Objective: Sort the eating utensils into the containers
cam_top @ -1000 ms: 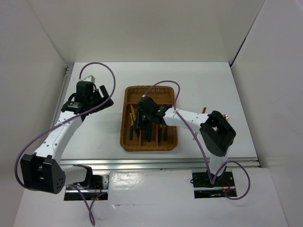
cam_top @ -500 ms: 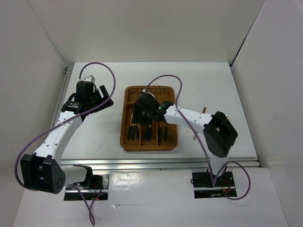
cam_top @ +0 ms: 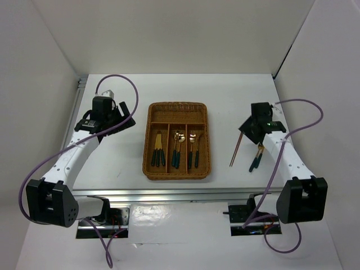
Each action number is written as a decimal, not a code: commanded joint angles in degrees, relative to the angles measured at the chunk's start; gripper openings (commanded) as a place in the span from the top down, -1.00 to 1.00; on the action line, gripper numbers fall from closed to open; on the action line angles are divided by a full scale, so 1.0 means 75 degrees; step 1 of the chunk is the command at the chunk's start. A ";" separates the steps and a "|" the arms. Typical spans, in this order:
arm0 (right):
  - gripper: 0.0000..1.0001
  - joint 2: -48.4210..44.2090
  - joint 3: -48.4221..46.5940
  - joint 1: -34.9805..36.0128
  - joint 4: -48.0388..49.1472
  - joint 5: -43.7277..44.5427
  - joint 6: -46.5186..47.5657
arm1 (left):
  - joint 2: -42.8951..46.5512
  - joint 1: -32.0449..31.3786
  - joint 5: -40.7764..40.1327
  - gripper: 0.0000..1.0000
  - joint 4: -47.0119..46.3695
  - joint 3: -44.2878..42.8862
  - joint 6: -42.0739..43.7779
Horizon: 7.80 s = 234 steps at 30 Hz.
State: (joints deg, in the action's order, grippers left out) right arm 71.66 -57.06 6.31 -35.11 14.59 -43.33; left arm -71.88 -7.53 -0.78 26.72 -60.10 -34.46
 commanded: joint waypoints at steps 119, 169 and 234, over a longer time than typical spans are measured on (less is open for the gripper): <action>0.92 0.1439 -0.0793 -0.0107 -0.1715 -0.1068 0.0879 | -0.0320 0.0043 -0.0072 -0.74 -0.0176 -0.0050 0.0047; 0.86 0.3219 -0.2494 0.5077 -0.2430 -0.0305 -0.0433 | 0.0150 0.0043 0.0103 -0.76 -0.0246 0.0161 0.0118; -0.45 0.3700 -0.0749 -0.1368 -0.2679 0.1641 0.1031 | -0.0635 0.0043 -0.0107 -0.76 -0.0317 0.0091 0.0118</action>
State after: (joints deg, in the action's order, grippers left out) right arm 98.98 -61.89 -3.97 -54.48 23.90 -34.98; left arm -76.12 -7.53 -1.02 25.45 -58.85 -34.59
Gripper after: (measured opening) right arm 0.712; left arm 0.879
